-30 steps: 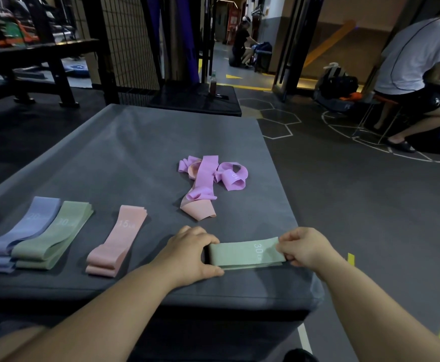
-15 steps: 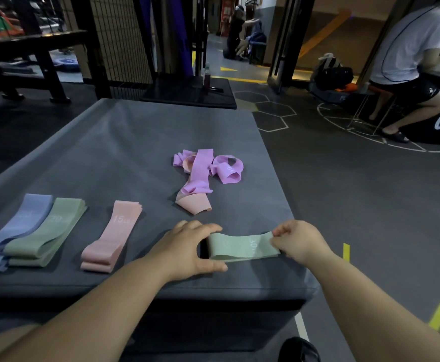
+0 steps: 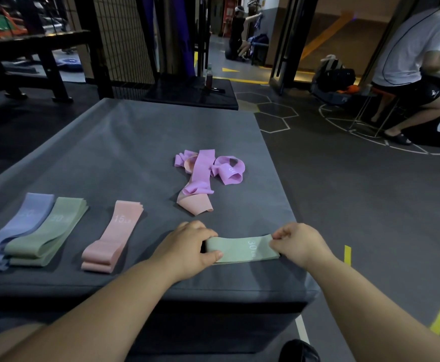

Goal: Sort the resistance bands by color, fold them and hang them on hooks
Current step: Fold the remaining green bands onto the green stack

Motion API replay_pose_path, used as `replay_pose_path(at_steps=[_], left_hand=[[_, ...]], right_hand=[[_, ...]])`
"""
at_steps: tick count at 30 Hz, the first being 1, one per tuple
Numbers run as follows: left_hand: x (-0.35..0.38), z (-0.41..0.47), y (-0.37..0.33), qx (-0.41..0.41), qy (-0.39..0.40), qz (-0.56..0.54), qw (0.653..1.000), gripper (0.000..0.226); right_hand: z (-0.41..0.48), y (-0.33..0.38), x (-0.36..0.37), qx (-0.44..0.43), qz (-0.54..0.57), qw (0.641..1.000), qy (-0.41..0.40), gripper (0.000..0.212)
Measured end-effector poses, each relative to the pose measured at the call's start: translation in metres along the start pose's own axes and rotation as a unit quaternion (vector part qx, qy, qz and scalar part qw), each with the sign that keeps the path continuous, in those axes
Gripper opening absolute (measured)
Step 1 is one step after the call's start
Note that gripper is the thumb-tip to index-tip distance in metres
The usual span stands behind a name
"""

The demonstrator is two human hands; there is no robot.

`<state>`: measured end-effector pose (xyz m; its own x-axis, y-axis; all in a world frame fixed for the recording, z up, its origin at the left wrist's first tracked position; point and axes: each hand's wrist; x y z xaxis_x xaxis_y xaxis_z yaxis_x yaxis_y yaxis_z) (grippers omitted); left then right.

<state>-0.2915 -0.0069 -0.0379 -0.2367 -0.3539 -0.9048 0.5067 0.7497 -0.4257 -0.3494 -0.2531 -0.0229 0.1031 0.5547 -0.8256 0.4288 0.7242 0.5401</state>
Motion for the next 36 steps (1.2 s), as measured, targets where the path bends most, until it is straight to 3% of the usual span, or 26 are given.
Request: replay_pose_path(at_steps=[2, 6, 9, 15, 24, 31, 34, 36], left_hand=[[0.0, 0.0, 0.0, -0.006, 0.001, -0.005, 1.0, 0.045], [0.0, 0.0, -0.001, -0.013, 0.003, -0.019, 1.0, 0.053], [-0.001, 0.001, -0.001, -0.027, 0.002, -0.037, 0.999, 0.049], [-0.003, 0.001, -0.004, -0.028, 0.007, -0.036, 0.999, 0.026], [-0.001, 0.003, -0.008, -0.07, -0.013, -0.009, 0.997, 0.034], [-0.003, 0.007, -0.013, -0.111, 0.001, -0.029, 0.993, 0.025], [-0.005, 0.007, -0.014, -0.117, -0.008, -0.032, 0.993, 0.009], [-0.007, 0.007, -0.014, -0.116, -0.014, -0.035, 0.993, 0.01]], right_hand=[[0.0, 0.001, 0.0, 0.006, -0.006, 1.0, -0.004, 0.003], [-0.001, 0.005, -0.001, 0.023, -0.069, 0.997, 0.001, 0.032], [-0.001, 0.008, -0.002, 0.042, -0.072, 0.997, 0.007, 0.041], [-0.003, 0.011, -0.003, 0.054, -0.062, 0.996, 0.024, 0.036], [-0.005, 0.015, -0.006, 0.033, -0.061, 0.997, 0.038, 0.029], [0.002, 0.008, -0.005, 0.035, 0.169, 0.984, 0.036, 0.012], [0.001, 0.013, -0.004, 0.004, 0.194, 0.98, 0.043, 0.014], [0.0, 0.015, -0.003, -0.008, 0.197, 0.979, 0.049, 0.013]])
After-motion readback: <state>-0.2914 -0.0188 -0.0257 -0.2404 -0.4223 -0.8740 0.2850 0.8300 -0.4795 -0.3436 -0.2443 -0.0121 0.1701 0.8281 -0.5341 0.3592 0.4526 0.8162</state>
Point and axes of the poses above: each hand's wrist, its own z-axis towards the middle knuckle, its own x-axis out of the palm, y = z × x, and after that the axes turned 1 degree about z, right-handed
